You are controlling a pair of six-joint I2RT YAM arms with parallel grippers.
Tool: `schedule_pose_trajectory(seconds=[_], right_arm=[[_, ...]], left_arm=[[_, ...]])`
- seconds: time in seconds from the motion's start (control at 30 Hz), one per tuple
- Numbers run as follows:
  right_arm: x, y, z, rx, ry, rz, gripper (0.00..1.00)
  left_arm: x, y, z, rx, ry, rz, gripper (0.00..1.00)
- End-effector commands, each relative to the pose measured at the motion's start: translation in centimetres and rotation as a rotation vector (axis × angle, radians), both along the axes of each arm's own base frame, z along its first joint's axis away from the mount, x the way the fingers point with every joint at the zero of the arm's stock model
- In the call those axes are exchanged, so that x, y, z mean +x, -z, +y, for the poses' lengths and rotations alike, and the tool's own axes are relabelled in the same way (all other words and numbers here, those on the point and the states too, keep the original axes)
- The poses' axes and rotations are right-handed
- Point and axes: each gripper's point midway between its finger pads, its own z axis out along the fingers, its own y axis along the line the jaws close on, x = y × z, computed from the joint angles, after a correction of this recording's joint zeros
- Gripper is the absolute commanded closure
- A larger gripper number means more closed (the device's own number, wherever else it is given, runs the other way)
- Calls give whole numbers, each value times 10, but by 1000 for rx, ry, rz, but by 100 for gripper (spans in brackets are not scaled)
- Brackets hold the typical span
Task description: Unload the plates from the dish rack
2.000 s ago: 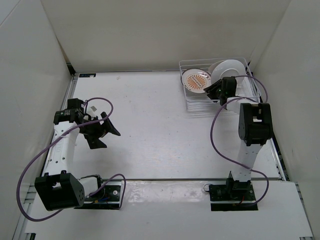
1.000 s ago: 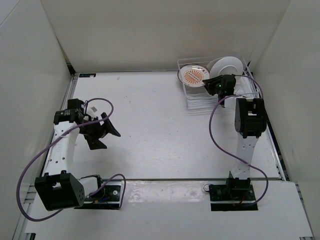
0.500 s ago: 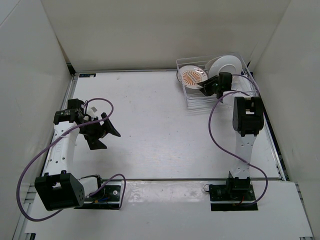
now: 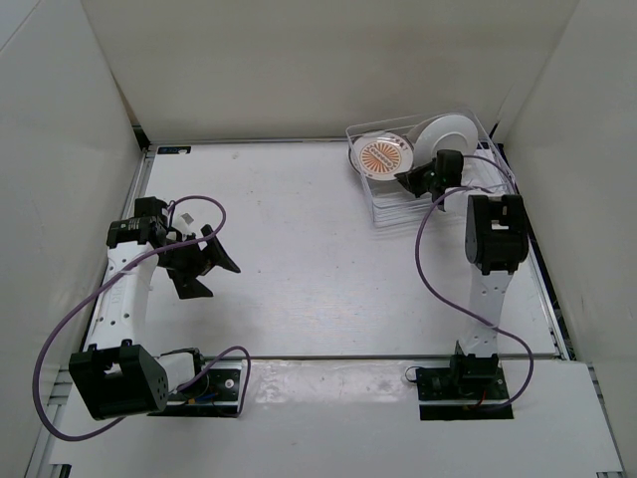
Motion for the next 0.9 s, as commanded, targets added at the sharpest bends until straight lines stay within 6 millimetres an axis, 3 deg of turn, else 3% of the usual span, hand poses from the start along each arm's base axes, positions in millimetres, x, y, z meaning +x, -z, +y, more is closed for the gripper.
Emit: schedule_pose_trajectory(seconds=[0.0, 0.07, 0.1, 0.13, 0.17, 0.2, 0.23, 0.3, 0.33, 0.47, 0.77, 0.8, 0.87], right_arm=[[-70, 88, 12, 11, -51, 310, 100], [-82, 79, 13, 1, -66, 310, 100], [-81, 75, 1, 3, -43, 305, 100], [-89, 66, 10, -7, -61, 293, 100], [-94, 68, 6, -24, -46, 297, 100], [-90, 39, 5, -24, -38, 237, 100], [-98, 42, 0, -44, -19, 265, 100], [-92, 12, -3, -64, -4, 210, 100], [-95, 9, -5, -62, 4, 233, 100], [-76, -36, 11, 107, -32, 202, 100], [-63, -80, 17, 357, 49, 243, 100], [-57, -95, 19, 404, 45, 239, 100], [-61, -95, 23, 442, 11, 299, 100]], left_arm=[[4, -10, -4, -26, 8, -42, 0], [5, -10, -4, -28, 7, -47, 0], [5, -10, -4, -28, 9, -49, 0], [5, -10, -4, -29, 10, -47, 0], [5, -10, -4, -26, 11, -52, 0], [5, -12, -4, -26, 12, -61, 0], [5, -10, -3, -24, 9, -56, 0], [6, -12, -3, -21, 9, -66, 0], [6, -11, -4, -23, 11, -66, 0], [8, -11, -4, -29, 12, -81, 0], [8, -12, -4, -29, 14, -99, 0], [8, -13, -5, -31, 18, -103, 0], [8, -13, -5, -32, 18, -105, 0]])
